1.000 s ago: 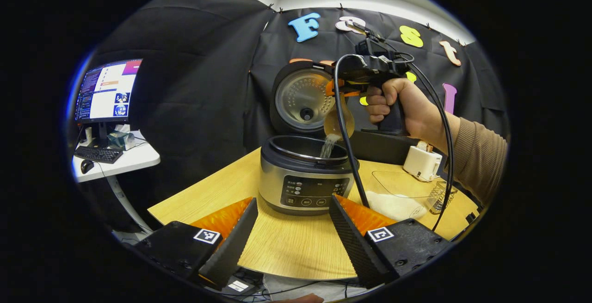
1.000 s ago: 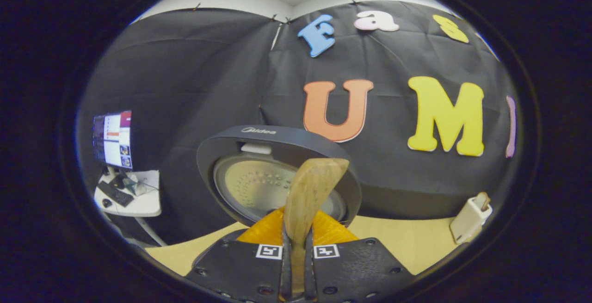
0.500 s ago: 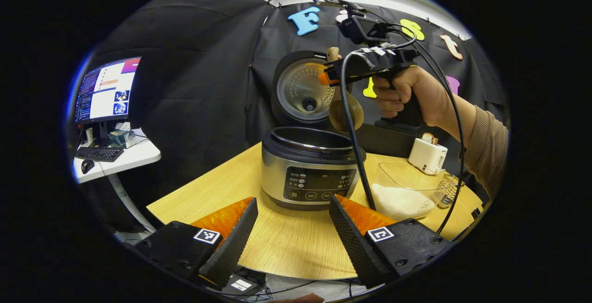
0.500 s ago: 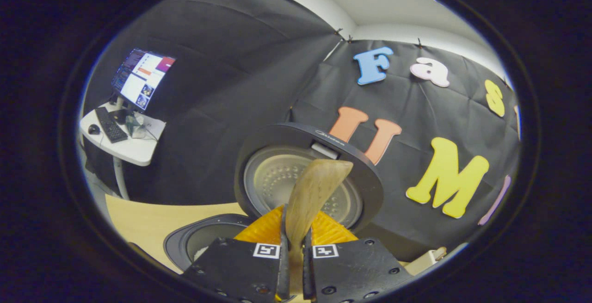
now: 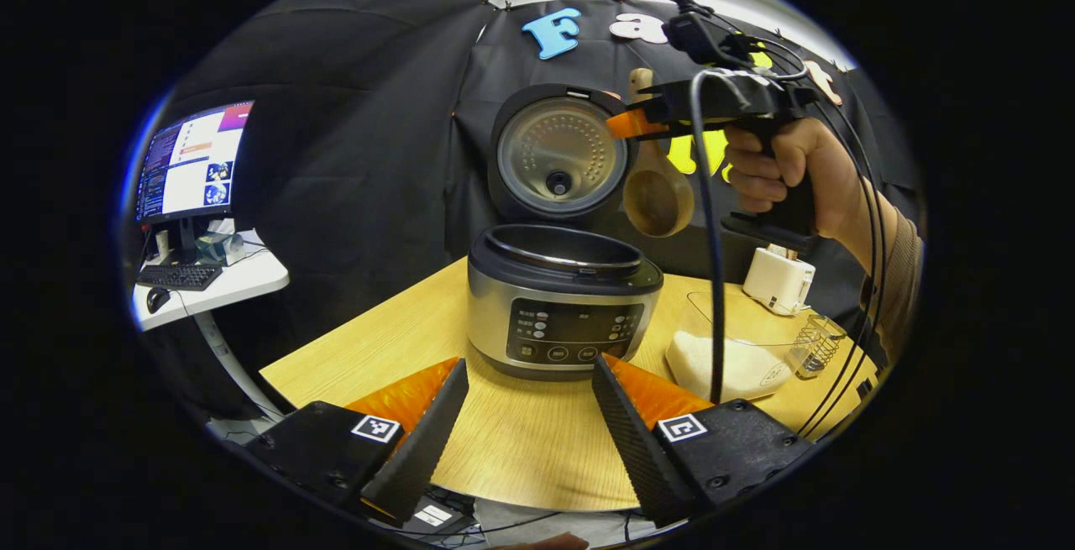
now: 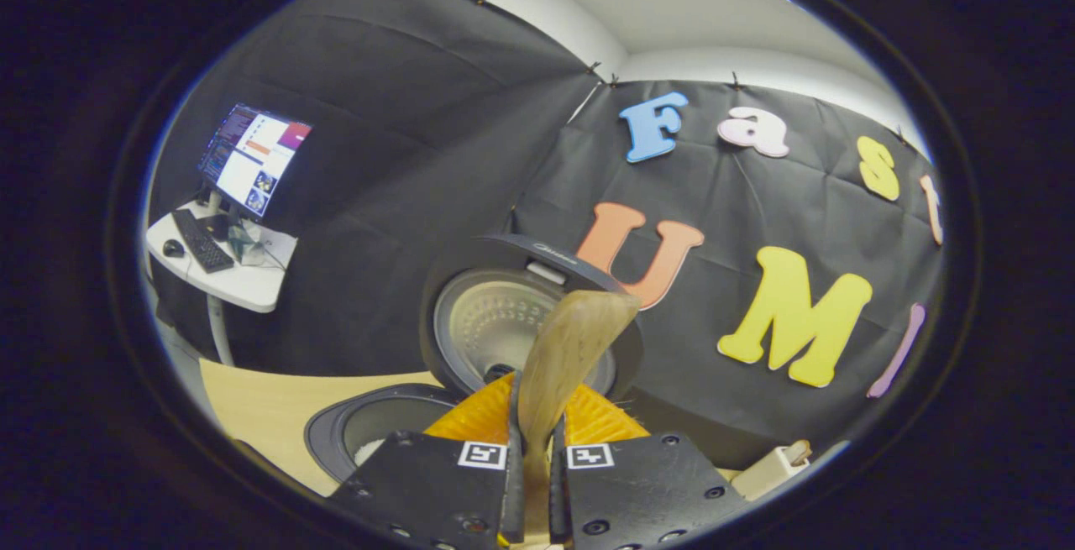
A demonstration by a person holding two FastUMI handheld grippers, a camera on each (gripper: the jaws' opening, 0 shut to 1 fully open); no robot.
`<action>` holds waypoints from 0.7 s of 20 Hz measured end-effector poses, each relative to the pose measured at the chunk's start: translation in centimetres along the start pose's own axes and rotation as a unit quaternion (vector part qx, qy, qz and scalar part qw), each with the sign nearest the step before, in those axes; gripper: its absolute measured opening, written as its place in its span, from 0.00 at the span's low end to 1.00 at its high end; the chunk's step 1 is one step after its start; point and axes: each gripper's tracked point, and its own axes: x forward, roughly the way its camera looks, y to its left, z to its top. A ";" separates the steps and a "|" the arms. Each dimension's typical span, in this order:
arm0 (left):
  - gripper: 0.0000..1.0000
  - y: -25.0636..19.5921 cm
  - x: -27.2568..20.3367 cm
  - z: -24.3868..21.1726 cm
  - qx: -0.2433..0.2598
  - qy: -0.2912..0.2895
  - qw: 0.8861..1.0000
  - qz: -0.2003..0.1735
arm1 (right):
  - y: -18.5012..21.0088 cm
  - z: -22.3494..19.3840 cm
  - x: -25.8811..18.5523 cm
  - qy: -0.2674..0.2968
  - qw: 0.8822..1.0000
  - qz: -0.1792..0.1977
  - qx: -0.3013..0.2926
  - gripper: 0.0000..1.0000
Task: Close the left gripper, press the button to open the rice cooker; take a wooden spoon from the chopstick holder with the right hand, scoop a spoonful of rice and pour it into the rice cooker, then put the wooden spoon back into the chopstick holder.
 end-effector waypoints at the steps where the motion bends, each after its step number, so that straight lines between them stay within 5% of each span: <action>1: 0.96 -0.6 0.0 0.1 0.000 -0.002 1.000 -0.005 | -1.2 -0.2 -0.7 0.000 1.000 -0.008 0.005 0.11; 14: 0.95 -7.5 -0.5 2.1 0.007 -0.037 0.998 -0.049 | -21.1 -8.4 -10.2 0.030 0.986 -0.141 0.081 0.11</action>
